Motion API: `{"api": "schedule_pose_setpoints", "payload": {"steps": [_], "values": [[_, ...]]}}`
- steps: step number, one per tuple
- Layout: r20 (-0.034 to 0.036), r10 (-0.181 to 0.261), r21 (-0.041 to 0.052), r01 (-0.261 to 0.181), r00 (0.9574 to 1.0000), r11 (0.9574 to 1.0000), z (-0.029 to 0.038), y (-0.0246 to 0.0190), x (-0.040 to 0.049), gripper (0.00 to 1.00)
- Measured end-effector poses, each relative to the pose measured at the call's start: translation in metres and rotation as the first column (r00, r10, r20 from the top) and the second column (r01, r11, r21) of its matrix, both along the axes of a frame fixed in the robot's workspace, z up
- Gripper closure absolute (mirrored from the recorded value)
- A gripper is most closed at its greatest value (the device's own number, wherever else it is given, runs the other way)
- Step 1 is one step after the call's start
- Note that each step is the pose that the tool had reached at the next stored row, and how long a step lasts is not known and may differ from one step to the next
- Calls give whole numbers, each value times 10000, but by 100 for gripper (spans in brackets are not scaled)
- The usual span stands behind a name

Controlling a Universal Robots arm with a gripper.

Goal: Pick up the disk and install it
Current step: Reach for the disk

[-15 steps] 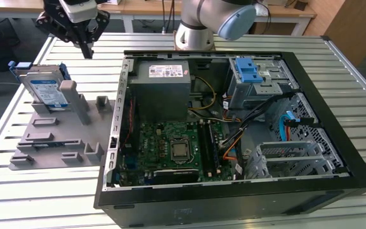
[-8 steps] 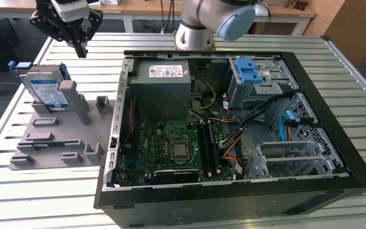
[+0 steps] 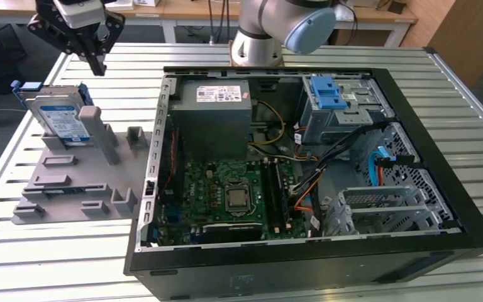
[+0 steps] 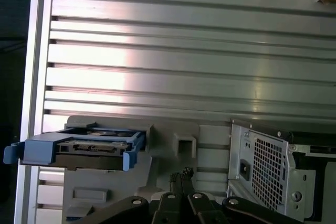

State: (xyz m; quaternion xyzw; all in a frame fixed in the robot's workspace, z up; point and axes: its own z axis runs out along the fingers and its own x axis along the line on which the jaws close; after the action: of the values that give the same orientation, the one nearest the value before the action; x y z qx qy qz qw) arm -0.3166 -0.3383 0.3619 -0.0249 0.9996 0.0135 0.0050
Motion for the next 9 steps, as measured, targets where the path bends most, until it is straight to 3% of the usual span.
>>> {"api": "schedule_pose_setpoints", "payload": {"steps": [9], "values": [[-33, 1, 0, -1, 10000, 10000, -10, 25, -160, 89]]}}
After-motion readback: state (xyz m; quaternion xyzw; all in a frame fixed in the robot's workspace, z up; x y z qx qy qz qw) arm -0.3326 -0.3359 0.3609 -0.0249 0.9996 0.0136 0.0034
